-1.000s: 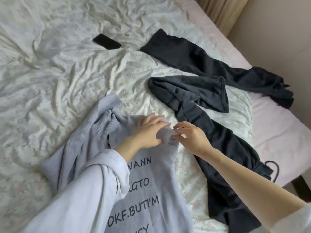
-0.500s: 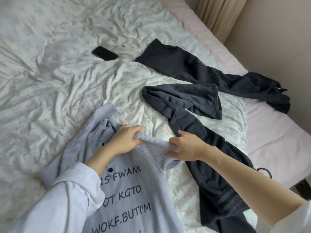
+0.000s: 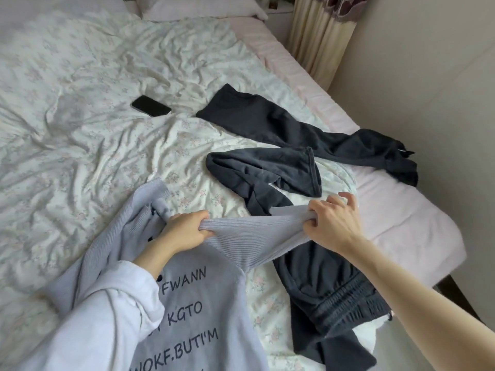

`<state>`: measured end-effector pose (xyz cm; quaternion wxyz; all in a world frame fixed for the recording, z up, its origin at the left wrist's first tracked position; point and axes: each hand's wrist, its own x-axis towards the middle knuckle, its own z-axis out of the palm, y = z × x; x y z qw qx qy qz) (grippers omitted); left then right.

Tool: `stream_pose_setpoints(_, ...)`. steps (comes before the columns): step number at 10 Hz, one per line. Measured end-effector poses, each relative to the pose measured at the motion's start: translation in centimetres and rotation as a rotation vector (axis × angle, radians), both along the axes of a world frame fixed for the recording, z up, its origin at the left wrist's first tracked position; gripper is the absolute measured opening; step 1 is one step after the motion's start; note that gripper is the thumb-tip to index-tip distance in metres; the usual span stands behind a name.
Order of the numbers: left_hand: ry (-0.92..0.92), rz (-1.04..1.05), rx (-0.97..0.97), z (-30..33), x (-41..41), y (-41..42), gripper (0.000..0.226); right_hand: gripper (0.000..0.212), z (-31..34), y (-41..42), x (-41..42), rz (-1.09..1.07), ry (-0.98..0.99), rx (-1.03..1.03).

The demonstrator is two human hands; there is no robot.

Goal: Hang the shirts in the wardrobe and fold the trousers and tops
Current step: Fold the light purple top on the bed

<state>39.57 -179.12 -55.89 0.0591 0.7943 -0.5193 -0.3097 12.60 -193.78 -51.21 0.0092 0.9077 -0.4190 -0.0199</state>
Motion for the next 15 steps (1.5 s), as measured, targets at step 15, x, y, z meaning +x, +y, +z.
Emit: stream_pose_setpoints(15, 1.044, 1.023, 0.194, -4.2, 13.2, 20.5, 0.045, 0.049, -13.6, 20.4, 11.8, 0.107, -0.096, 0.629)
